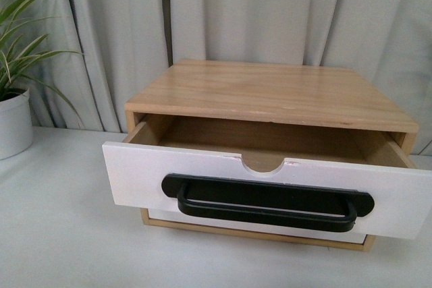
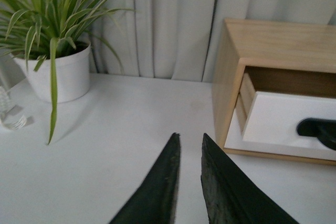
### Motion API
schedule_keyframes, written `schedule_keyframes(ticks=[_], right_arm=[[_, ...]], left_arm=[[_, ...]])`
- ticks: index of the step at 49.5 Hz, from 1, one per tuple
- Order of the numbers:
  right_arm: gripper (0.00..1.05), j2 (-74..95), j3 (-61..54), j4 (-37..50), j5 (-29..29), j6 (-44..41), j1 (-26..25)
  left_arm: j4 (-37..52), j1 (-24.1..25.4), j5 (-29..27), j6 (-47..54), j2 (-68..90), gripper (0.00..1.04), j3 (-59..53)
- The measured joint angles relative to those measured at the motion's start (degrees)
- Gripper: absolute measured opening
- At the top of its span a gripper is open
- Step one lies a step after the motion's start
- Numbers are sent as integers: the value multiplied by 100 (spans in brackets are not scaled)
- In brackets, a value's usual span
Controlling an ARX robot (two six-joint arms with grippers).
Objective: Pull drawer
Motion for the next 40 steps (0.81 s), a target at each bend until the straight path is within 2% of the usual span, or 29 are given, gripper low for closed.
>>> schedule_keyframes(ticks=[3, 9, 12, 15, 37, 40], right_arm=[[1, -39, -39, 9, 2, -9, 2], [1, -101, -127, 22, 2, 20, 4], [1, -129, -160, 24, 2, 22, 4], [1, -251, -264, 61, 9, 24, 4], [1, -363, -411, 57, 15, 24, 7], [8, -363, -411, 57, 15, 24, 7]], left_arm=[[-597, 114, 131, -9, -487, 4, -48], [-743, 439, 470, -22, -837, 4, -90], [-782, 973, 1163, -22, -1054, 4, -245], [-811, 1298, 1248, -22, -1095, 4, -271], [-809, 1340, 1316, -22, -1119, 4, -271], [-809, 1340, 1314, -24, -1119, 10, -271]])
